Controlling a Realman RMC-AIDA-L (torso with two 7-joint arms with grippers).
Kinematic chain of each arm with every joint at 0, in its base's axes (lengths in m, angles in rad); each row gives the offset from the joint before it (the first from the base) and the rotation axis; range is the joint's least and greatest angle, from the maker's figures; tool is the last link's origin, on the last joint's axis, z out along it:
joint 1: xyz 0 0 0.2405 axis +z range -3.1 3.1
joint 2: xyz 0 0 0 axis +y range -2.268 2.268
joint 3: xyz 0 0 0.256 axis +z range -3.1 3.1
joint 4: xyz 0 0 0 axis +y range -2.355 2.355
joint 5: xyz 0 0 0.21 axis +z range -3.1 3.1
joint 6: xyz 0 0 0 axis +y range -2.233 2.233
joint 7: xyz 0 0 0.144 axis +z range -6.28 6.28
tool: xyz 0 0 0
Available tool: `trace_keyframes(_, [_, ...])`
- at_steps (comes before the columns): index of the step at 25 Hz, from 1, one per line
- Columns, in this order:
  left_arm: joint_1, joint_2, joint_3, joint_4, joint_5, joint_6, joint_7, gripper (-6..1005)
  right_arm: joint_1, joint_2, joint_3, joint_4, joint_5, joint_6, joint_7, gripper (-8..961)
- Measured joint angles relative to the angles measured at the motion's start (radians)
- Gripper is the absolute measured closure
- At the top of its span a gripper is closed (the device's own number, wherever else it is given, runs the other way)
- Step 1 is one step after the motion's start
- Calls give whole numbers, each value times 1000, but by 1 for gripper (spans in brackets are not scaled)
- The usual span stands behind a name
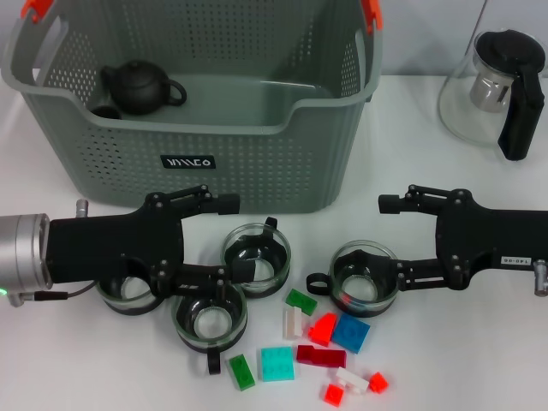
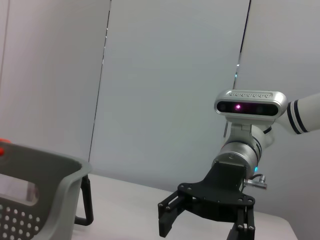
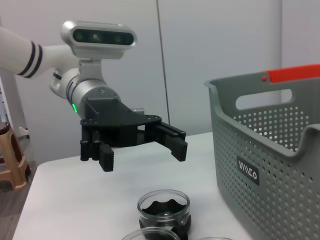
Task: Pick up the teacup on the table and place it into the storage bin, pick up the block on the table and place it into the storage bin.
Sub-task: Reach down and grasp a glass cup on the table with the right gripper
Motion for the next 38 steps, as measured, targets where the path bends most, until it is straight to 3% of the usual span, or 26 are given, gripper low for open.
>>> trace_keyframes(24, [-5,4,2,4,-1,11,1,65,-15,4,17,-11,3,-3,-20,94])
trace_keyframes(29, [-7,6,2,4,3,15,1,65,-14,5,38,-13,4,-8,-12,155])
trace_keyframes(38, [4,5,2,4,4,31,4,66,-22,-2,73,-21,8,-43,-26,48])
